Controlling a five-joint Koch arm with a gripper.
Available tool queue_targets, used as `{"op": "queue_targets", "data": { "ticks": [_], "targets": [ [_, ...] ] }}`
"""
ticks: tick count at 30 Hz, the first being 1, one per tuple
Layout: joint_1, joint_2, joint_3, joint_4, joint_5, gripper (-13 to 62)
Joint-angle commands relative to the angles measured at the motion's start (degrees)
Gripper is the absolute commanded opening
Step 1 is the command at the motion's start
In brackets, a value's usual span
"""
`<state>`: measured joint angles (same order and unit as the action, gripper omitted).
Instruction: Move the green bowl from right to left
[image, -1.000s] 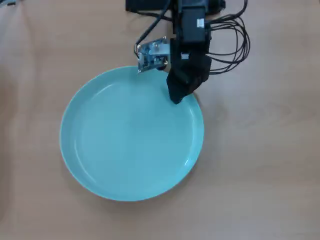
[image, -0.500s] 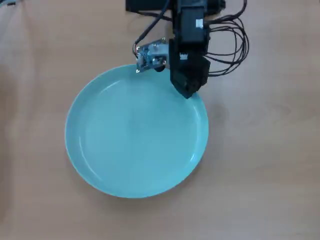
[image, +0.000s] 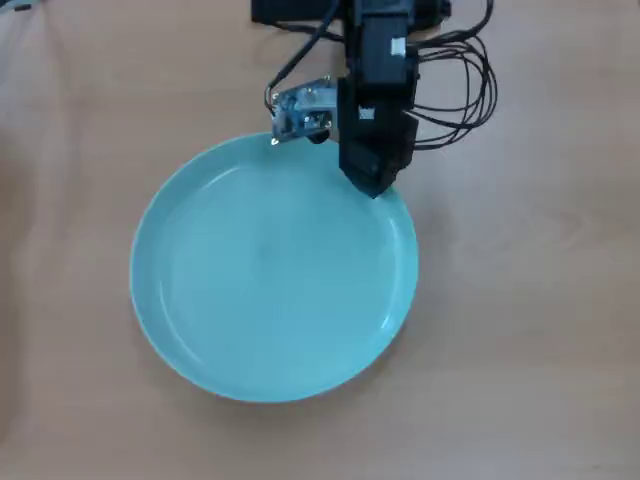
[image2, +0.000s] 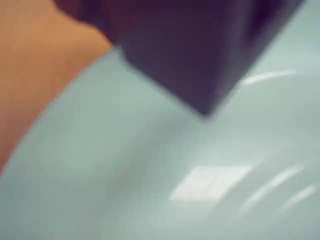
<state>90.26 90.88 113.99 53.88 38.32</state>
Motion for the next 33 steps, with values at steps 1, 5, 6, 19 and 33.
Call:
{"op": "queue_targets", "data": {
  "ticks": [1,5,6,19,33],
  "targets": [
    [-2.7,0.3,-4.0,-0.5,-2.9,-6.5],
    [-7.1,0.2,-4.8,-0.8,-2.3,-6.5],
    [-8.2,0.2,-5.4,-0.8,-2.0,-6.5],
    [-24.4,-4.5,-13.9,-0.9,1.9,-6.5],
    [-44.2,-8.3,-19.3,-0.9,1.7,-6.6]
  ]
}}
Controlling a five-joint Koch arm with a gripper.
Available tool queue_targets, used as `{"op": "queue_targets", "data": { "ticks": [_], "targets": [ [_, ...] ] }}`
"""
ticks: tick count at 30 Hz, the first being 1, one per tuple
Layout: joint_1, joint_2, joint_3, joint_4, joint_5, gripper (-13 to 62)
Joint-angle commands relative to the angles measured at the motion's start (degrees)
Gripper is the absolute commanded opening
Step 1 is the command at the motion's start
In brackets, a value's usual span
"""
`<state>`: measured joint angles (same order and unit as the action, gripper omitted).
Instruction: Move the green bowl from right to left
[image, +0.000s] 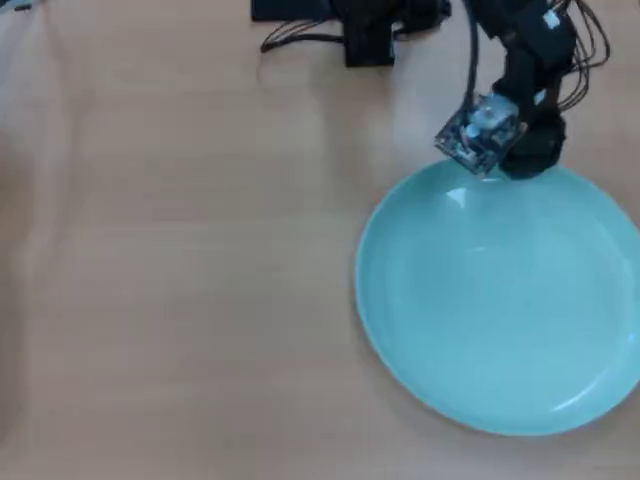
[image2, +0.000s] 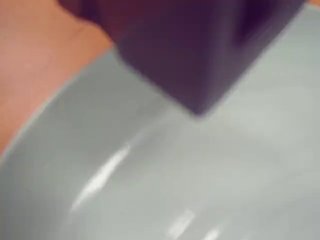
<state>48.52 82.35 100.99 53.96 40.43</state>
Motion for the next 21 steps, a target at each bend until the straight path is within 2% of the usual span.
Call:
{"op": "queue_targets", "data": {
  "ticks": [1,21],
  "targets": [
    [-4.0,0.3,-6.3,-1.0,-0.6,-6.6],
    [-30.5,0.2,-8.0,-1.1,0.0,-6.8]
  ]
}}
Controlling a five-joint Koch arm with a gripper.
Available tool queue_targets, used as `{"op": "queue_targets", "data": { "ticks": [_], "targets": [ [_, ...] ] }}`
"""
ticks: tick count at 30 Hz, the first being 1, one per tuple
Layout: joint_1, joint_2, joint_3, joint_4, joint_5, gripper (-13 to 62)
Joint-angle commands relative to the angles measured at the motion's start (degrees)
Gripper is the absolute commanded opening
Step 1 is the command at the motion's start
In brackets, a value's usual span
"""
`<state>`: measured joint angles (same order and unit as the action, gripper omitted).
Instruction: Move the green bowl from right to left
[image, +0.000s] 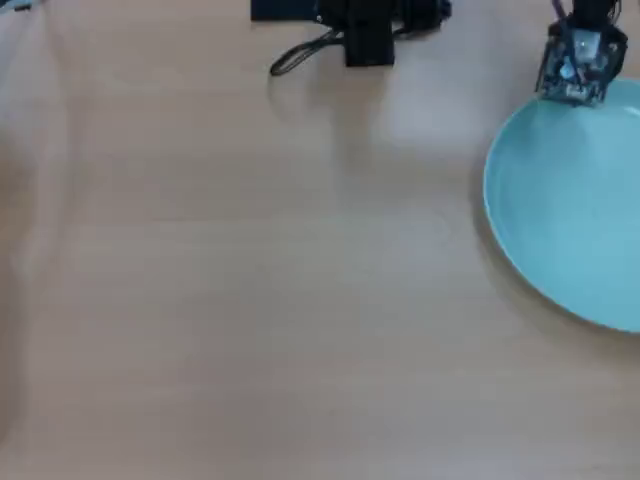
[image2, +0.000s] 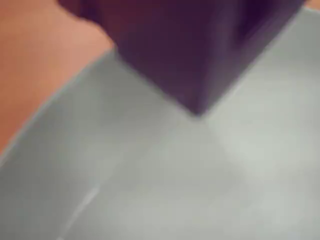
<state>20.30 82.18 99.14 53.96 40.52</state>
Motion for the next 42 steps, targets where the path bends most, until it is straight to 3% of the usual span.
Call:
{"op": "queue_targets", "data": {
  "ticks": [1,31,42],
  "targets": [
    [-3.3,0.2,-6.0,-1.1,0.0,-6.8],
    [1.2,-1.7,-5.1,0.8,-5.3,-6.2],
    [3.3,0.9,-10.1,12.2,-6.9,6.5]
  ]
}}
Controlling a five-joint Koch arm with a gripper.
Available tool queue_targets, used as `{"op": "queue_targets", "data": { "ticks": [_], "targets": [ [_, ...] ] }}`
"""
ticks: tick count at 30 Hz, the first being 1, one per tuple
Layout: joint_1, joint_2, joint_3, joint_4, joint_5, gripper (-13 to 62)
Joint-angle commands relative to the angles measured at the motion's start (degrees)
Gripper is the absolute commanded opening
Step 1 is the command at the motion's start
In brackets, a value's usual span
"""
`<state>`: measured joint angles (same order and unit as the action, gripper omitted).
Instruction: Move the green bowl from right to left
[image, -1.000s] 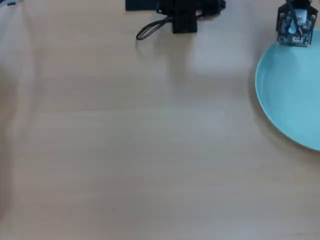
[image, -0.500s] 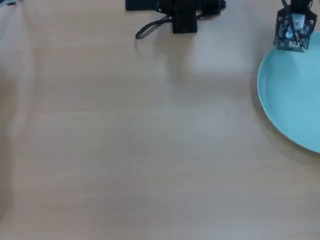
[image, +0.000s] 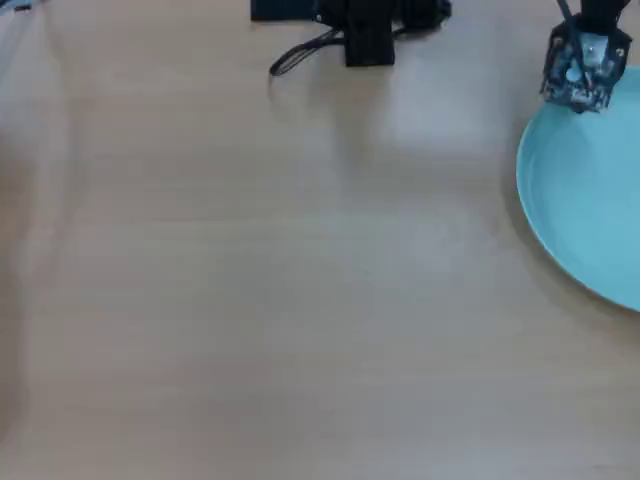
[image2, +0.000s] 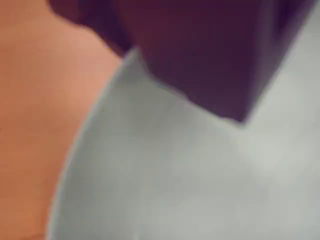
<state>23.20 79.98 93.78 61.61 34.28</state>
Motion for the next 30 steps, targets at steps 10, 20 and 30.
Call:
{"op": "queue_targets", "data": {
  "ticks": [10,20,30],
  "targets": [
    [2.7,12.4,-18.4,22.7,2.1,10.9],
    [26.9,19.2,-30.3,32.7,-14.9,10.9],
    [54.1,18.9,-31.8,33.0,-35.5,11.0]
  ]
}}
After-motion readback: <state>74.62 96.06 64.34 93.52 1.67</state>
